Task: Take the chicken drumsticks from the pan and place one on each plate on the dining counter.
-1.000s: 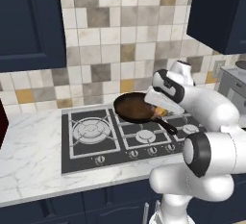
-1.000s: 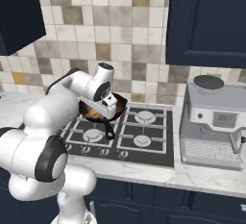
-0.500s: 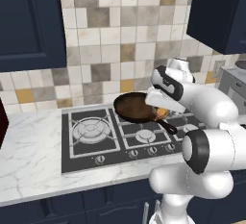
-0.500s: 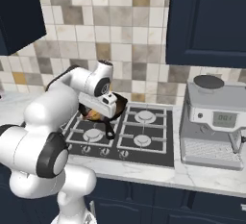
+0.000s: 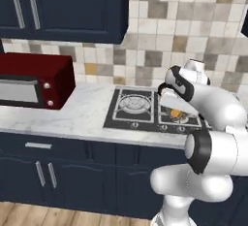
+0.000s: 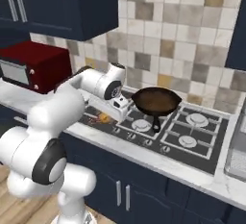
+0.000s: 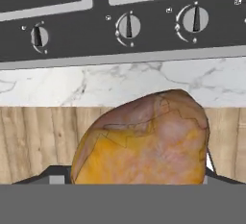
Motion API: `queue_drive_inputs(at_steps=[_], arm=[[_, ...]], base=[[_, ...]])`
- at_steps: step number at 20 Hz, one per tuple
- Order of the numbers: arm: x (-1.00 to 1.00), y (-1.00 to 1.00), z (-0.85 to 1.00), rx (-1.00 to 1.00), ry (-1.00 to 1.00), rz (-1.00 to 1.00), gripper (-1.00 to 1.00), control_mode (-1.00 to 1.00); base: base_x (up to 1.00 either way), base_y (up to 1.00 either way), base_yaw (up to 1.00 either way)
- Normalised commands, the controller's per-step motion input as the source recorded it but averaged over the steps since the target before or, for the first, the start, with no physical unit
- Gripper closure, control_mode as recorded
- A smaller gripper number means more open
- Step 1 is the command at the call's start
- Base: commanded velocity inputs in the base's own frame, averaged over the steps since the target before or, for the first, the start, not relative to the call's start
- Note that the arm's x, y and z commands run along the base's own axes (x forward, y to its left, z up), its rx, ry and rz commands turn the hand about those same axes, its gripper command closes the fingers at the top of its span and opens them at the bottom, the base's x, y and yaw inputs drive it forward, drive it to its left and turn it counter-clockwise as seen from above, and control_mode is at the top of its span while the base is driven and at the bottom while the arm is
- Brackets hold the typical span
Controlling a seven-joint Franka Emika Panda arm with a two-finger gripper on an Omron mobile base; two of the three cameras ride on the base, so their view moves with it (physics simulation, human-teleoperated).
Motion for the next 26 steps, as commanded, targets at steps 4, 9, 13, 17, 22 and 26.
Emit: queue_drive_inputs(at_steps=[4,9,13,17,22,26], arm=[[0.0,0.0,0.0,0.0,0.0,0.0,1.0,1.0],[0.0,0.0,0.0,0.0,0.0,0.0,1.0,1.0],[0.0,0.0,0.0,0.0,0.0,0.0,1.0,1.0],[0.0,0.0,0.0,0.0,0.0,0.0,1.0,1.0],[0.0,0.0,0.0,0.0,0.0,0.0,1.0,1.0],[0.0,0.0,0.0,0.0,0.0,0.0,1.0,1.0]], base=[[-0.08,0.0,1.0],[-0.06,0.0,1.0],[-0.03,0.0,1.0],[-0.03,0.0,1.0],[-0.02,0.0,1.0],[0.0,0.0,1.0]])
